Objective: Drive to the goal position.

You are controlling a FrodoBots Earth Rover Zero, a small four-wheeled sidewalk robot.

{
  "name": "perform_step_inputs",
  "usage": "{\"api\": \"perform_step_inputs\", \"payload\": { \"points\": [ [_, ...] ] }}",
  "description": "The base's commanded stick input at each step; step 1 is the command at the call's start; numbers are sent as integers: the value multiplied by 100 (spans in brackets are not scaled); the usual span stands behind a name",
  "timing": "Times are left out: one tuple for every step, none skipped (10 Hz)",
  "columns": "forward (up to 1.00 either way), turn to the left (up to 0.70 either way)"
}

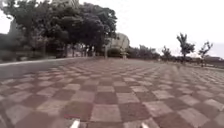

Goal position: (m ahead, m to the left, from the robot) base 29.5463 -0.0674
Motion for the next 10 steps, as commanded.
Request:
{"api": "perform_step_inputs", "payload": {
  "points": [
    [70, 0],
    [70, 0],
    [70, 0],
    [70, 0],
    [70, 0],
    [70, 0],
    [70, 0],
    [70, 0],
    [70, 0],
    [70, 0]
  ]
}}
